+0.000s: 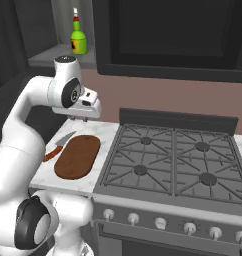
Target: Move the cutting board and knife to the sink. Then move spray from the cabinet to the counter.
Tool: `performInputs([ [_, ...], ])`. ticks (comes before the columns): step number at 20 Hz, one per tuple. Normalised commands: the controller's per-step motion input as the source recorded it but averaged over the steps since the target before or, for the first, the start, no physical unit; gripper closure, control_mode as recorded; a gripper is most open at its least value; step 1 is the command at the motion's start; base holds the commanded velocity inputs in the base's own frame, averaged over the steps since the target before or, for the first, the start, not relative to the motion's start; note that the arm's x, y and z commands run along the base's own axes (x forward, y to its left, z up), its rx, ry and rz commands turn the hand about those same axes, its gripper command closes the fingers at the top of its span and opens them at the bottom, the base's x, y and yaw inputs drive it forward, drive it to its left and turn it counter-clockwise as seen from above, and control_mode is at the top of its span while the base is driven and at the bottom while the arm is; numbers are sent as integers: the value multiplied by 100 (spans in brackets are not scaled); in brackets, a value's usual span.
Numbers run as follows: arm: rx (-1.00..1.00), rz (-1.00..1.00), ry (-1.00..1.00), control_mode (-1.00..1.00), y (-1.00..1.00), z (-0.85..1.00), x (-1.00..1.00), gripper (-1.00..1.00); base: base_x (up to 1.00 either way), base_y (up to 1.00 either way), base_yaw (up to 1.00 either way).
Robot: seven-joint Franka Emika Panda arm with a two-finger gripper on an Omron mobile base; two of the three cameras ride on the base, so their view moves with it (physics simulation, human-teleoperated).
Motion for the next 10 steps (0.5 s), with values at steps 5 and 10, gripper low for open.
performInputs([
  [5,0,-1,2,-100,0,0,-36,-100,0,0,0],
  [10,0,-3,7,-100,0,-10,-80,-100,0,0,0],
])
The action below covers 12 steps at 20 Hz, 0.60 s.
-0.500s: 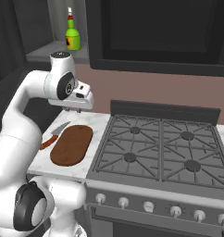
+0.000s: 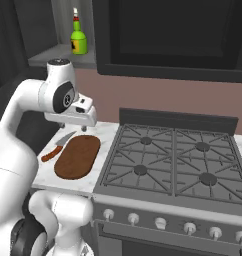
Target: Move the cutting board and knife to the sink. Then move spray from the cabinet to the counter.
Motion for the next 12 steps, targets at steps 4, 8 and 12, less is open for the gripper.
performInputs([
  [4,0,0,14,-100,8,-18,-59,-100,0,0,0],
  [8,0,0,13,-100,23,-23,7,-100,0,0,0],
  [12,0,0,11,-100,36,-38,76,-100,0,0,0],
])
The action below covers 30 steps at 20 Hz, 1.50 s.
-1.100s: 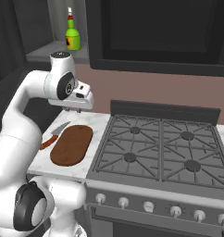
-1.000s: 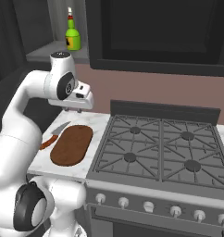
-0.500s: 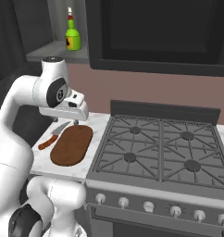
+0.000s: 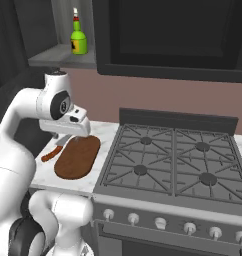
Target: Move the cutting board and knife to the sink. Then move spray from the cabinet to the counter.
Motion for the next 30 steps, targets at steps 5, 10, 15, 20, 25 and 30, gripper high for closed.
performInputs([
  [5,0,0,16,-100,39,-41,100,-100,0,0,0],
  [10,0,0,16,-100,37,-43,100,-100,0,0,0],
  [15,0,0,7,-100,10,-28,97,-100,0,0,0],
  [20,0,0,3,-100,0,-18,88,-100,0,0,0],
  [25,0,0,2,-100,0,-30,73,-100,0,0,0],
  [30,0,0,0,-100,0,-52,49,-100,0,0,0],
])
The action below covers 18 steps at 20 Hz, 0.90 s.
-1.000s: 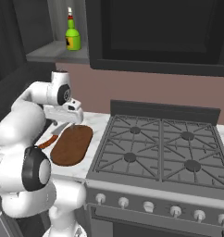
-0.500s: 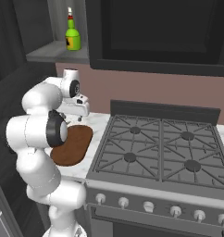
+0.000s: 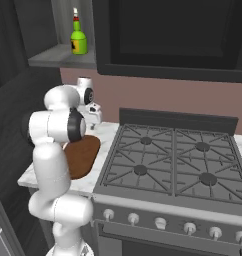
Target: Move the cutting board and knife to the sink. Then move spray from the cabinet to the counter.
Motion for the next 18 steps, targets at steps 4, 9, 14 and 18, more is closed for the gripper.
performInputs([
  [4,0,0,0,-100,0,-51,22,-100,0,0,0],
  [9,-2,0,-6,-100,0,-33,18,-100,0,0,0],
  [14,-3,0,-9,-100,0,-21,24,-100,0,0,0],
  [18,-1,0,-5,-100,0,-23,33,-100,0,0,0],
])
